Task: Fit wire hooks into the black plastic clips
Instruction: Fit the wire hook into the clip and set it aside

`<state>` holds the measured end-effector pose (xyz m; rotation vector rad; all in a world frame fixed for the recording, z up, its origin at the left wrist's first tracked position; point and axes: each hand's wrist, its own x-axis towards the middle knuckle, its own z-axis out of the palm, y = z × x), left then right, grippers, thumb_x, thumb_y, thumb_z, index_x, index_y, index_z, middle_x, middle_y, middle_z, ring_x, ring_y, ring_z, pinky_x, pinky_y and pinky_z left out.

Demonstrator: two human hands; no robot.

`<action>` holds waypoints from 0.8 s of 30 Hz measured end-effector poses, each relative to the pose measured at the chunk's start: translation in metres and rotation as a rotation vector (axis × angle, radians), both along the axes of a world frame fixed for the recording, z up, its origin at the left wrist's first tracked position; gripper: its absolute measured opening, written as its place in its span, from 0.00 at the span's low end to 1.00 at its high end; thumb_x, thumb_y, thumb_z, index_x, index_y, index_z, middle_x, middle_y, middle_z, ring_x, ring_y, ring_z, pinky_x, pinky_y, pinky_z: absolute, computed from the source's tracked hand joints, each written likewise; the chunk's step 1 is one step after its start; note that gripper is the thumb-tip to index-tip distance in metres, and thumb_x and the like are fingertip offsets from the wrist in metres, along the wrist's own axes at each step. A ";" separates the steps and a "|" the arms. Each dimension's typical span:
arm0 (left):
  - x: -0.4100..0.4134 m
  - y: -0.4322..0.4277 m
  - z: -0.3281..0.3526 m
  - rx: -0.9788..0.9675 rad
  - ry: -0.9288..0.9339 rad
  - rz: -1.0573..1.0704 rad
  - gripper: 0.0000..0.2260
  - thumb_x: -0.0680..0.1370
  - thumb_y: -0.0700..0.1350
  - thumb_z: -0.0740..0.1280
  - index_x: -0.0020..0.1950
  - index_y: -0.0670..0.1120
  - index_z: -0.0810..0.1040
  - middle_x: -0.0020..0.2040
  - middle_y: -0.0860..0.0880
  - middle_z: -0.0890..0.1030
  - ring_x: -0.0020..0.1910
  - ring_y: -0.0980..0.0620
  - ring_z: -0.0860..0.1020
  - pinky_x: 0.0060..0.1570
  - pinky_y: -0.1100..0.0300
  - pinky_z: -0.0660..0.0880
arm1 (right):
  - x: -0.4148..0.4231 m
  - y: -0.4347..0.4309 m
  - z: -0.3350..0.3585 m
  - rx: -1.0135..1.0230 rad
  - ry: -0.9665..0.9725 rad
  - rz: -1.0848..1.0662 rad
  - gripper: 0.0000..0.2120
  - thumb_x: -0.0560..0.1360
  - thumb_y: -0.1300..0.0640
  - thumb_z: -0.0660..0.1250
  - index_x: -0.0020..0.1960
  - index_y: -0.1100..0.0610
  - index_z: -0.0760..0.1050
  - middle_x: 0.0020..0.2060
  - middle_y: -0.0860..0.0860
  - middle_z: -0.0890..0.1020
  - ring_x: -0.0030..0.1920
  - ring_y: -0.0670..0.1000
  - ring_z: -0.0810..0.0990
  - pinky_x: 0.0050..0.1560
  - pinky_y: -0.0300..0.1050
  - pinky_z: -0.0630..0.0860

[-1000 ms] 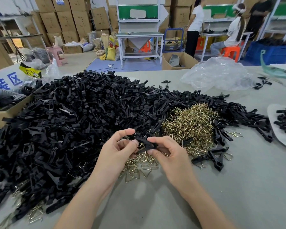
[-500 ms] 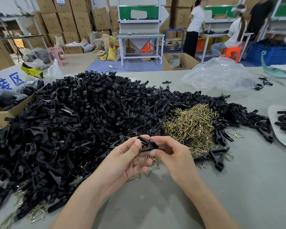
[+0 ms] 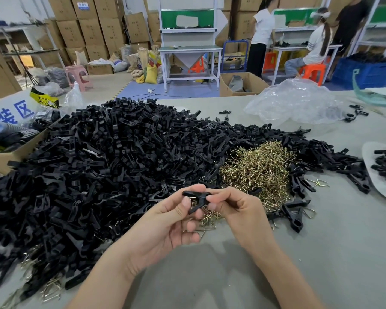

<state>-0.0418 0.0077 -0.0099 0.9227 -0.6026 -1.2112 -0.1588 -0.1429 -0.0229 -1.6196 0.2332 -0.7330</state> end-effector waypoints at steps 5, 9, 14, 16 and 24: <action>-0.002 0.001 -0.002 -0.040 0.045 -0.044 0.19 0.79 0.50 0.70 0.69 0.49 0.76 0.50 0.43 0.82 0.41 0.52 0.81 0.40 0.58 0.81 | 0.000 0.000 0.002 0.022 0.029 0.011 0.22 0.73 0.76 0.68 0.42 0.47 0.82 0.44 0.43 0.87 0.47 0.42 0.85 0.48 0.32 0.77; -0.006 -0.002 -0.003 -0.072 0.056 0.007 0.14 0.79 0.47 0.66 0.64 0.47 0.80 0.43 0.45 0.79 0.36 0.53 0.76 0.37 0.59 0.76 | 0.000 -0.001 0.001 0.056 0.068 -0.004 0.23 0.73 0.73 0.71 0.42 0.43 0.80 0.42 0.46 0.88 0.42 0.42 0.85 0.46 0.32 0.76; -0.008 -0.003 0.000 -0.064 0.074 0.039 0.10 0.76 0.47 0.68 0.56 0.48 0.82 0.38 0.46 0.75 0.31 0.54 0.70 0.34 0.60 0.72 | 0.000 -0.002 -0.001 0.056 0.089 -0.005 0.20 0.73 0.68 0.73 0.39 0.43 0.75 0.43 0.48 0.88 0.42 0.44 0.86 0.46 0.34 0.77; -0.008 -0.003 0.000 -0.060 0.059 0.041 0.09 0.76 0.47 0.68 0.55 0.48 0.82 0.37 0.47 0.74 0.31 0.54 0.70 0.34 0.60 0.72 | 0.000 -0.001 -0.001 0.051 0.088 0.001 0.21 0.74 0.68 0.73 0.38 0.42 0.74 0.42 0.48 0.88 0.42 0.43 0.86 0.44 0.32 0.76; -0.008 -0.003 -0.001 -0.032 0.043 0.046 0.06 0.79 0.44 0.65 0.50 0.48 0.82 0.35 0.46 0.74 0.28 0.55 0.69 0.32 0.60 0.73 | -0.002 -0.003 -0.001 0.068 0.079 0.052 0.21 0.74 0.69 0.72 0.38 0.43 0.74 0.38 0.54 0.88 0.50 0.44 0.86 0.48 0.31 0.76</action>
